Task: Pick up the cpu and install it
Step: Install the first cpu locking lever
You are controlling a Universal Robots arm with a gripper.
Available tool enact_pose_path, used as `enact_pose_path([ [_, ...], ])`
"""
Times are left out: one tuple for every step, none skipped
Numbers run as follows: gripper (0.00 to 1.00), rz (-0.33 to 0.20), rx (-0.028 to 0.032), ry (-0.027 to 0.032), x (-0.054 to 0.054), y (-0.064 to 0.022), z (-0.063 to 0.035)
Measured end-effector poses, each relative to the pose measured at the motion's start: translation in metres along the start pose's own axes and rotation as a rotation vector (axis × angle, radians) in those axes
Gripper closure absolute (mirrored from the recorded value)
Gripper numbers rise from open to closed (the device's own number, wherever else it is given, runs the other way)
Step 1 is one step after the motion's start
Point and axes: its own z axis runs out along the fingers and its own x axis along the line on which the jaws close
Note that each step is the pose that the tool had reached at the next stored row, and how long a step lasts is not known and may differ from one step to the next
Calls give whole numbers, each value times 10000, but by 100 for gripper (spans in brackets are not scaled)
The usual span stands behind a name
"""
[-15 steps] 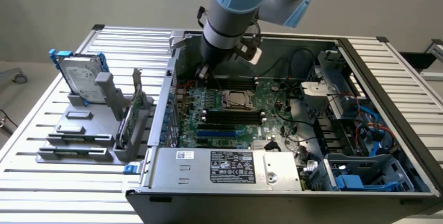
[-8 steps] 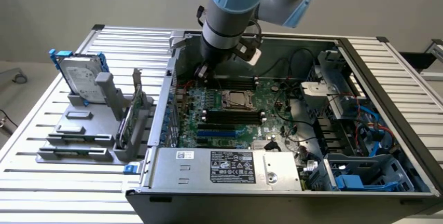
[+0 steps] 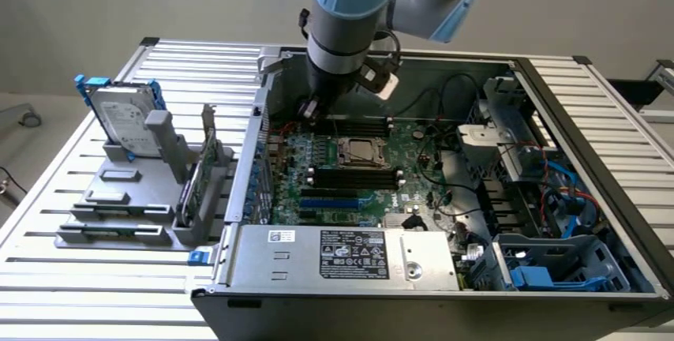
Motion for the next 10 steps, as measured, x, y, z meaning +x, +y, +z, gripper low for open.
enact_pose_path([
  [89, 17, -105, 43, 1, -1, 0],
  [89, 26, -216, 95, 2, -1, 1],
  [89, 30, -325, 158, 5, -3, 2],
  [89, 33, -423, 217, 8, -5, 4],
  [89, 38, -509, 272, 13, -7, 7],
  [89, 40, -593, 324, 18, -9, 10],
  [89, 39, -679, 375, 22, -12, 11],
  [89, 40, -763, 426, 26, -15, 13],
  [89, 42, -846, 477, 31, -17, 16],
  [89, 41, -923, 523, 35, -19, 17],
])
